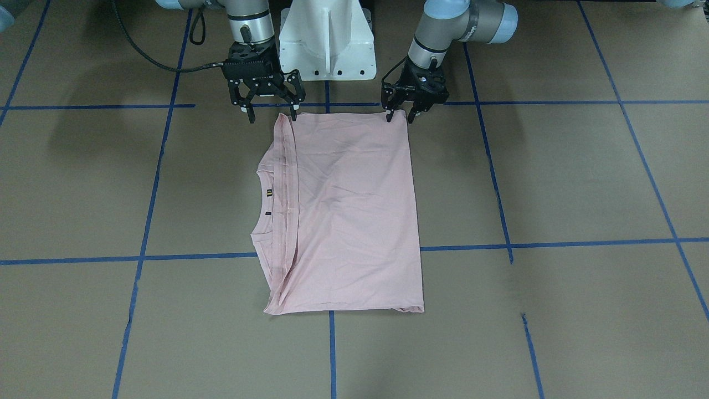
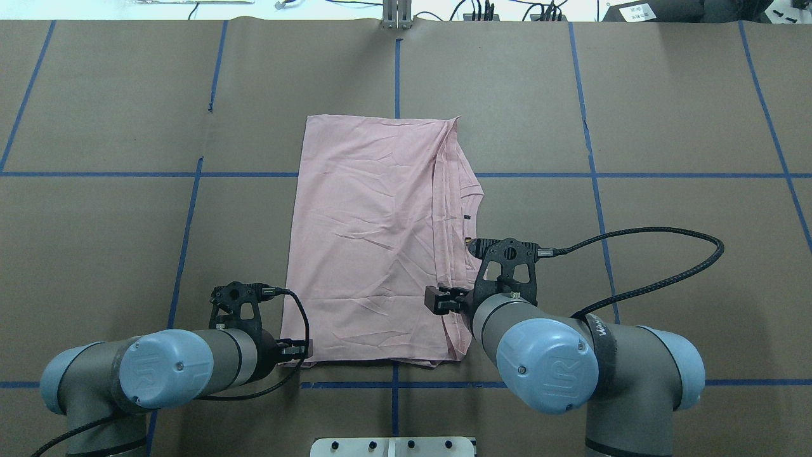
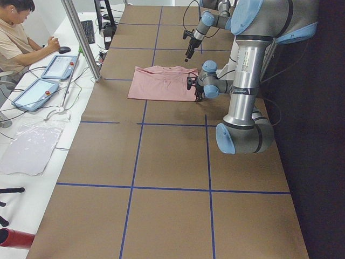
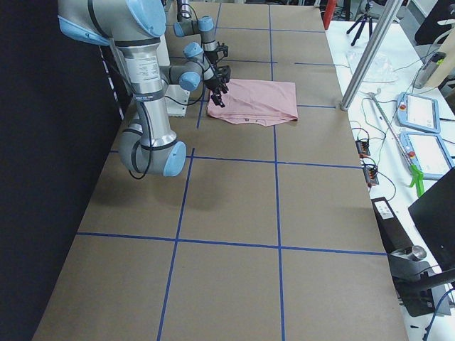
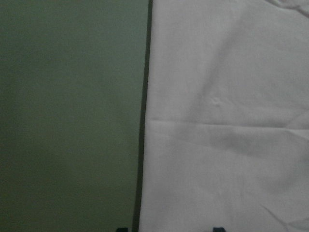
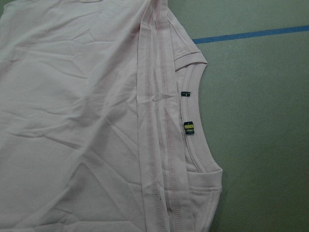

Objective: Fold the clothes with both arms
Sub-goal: 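Grasp the near shirt edge corners with both grippers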

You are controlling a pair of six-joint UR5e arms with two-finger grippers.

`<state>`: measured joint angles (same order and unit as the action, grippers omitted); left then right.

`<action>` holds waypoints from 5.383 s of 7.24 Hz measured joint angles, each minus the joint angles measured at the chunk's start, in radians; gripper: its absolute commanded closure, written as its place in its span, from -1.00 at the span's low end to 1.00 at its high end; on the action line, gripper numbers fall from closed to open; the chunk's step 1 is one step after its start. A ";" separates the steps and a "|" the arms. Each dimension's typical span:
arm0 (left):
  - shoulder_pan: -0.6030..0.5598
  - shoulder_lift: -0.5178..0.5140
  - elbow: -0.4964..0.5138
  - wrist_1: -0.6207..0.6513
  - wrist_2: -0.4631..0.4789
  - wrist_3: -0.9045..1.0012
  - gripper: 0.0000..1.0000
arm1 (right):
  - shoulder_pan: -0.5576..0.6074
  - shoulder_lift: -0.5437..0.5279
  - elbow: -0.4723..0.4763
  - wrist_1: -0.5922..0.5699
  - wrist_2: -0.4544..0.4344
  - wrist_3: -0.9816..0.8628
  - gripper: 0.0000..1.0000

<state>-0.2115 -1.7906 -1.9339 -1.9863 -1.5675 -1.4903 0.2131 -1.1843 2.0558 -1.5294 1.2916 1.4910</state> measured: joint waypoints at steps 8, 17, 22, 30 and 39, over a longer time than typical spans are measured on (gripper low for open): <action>0.003 0.001 -0.007 0.000 0.000 0.000 1.00 | -0.002 0.002 -0.013 -0.001 -0.001 0.032 -0.97; 0.004 -0.012 -0.014 0.000 0.002 0.001 1.00 | 0.017 0.117 -0.232 -0.037 0.135 0.186 -0.31; 0.004 -0.013 -0.011 0.000 0.001 0.001 1.00 | 0.016 0.123 -0.246 -0.052 0.144 0.187 -0.31; 0.004 -0.016 -0.009 -0.001 0.001 0.004 1.00 | 0.010 0.126 -0.250 -0.044 0.147 0.192 -0.37; 0.004 -0.016 0.000 -0.003 0.002 0.010 1.00 | -0.059 0.114 -0.228 -0.052 0.160 0.197 0.60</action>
<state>-0.2071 -1.8070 -1.9343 -1.9896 -1.5660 -1.4803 0.1539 -1.0698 1.8280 -1.5811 1.4513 1.6882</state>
